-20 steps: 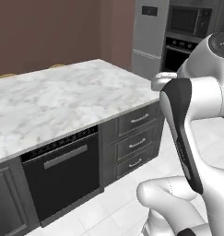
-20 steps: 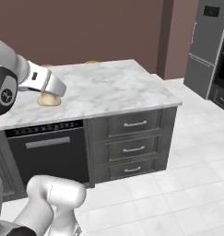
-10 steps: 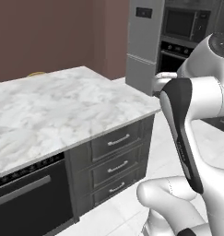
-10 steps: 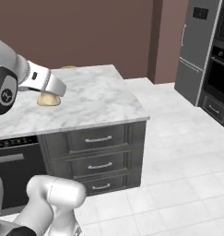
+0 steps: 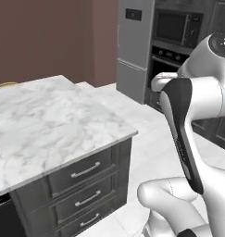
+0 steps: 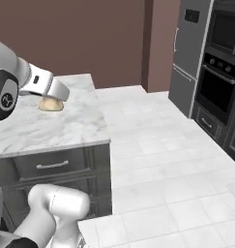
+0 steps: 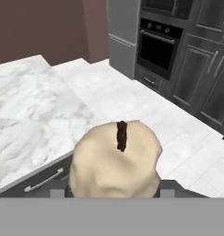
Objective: Get the candle and the beer from the cabinet and move them to the dining counter.
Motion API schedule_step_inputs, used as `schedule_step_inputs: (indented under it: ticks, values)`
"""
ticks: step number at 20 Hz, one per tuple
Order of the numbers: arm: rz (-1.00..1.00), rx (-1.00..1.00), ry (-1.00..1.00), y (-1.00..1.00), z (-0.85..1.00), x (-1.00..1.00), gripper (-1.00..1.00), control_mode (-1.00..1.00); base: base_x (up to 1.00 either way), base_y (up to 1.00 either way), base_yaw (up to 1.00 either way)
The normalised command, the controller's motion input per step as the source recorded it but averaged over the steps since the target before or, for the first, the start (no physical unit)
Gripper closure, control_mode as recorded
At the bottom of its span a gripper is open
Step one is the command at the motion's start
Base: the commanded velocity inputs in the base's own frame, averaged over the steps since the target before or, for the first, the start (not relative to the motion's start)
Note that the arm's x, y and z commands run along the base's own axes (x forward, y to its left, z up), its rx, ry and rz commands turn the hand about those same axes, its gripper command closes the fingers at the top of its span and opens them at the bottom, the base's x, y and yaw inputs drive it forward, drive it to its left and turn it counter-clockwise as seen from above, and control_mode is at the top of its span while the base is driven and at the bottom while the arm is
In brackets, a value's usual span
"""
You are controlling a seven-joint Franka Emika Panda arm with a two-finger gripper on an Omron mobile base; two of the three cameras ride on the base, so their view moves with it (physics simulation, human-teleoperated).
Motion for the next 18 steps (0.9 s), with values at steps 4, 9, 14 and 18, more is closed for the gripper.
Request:
schedule_step_inputs:
  ticks: [4,9,14,18]
  values:
    - [0.0,0.0,0.0,0.0,0.0,0.0,1.0,1.0,0.13,-1.0,0.03]
    - [0.0,0.0,0.0,0.0,0.0,0.0,1.0,1.0,0.07,-1.0,0.0]
    - [0.0,0.0,0.0,0.0,0.0,0.0,1.0,1.0,0.44,-1.0,0.28]
    - [0.0,0.0,0.0,0.0,0.0,0.0,1.0,1.0,0.44,-1.0,0.37]
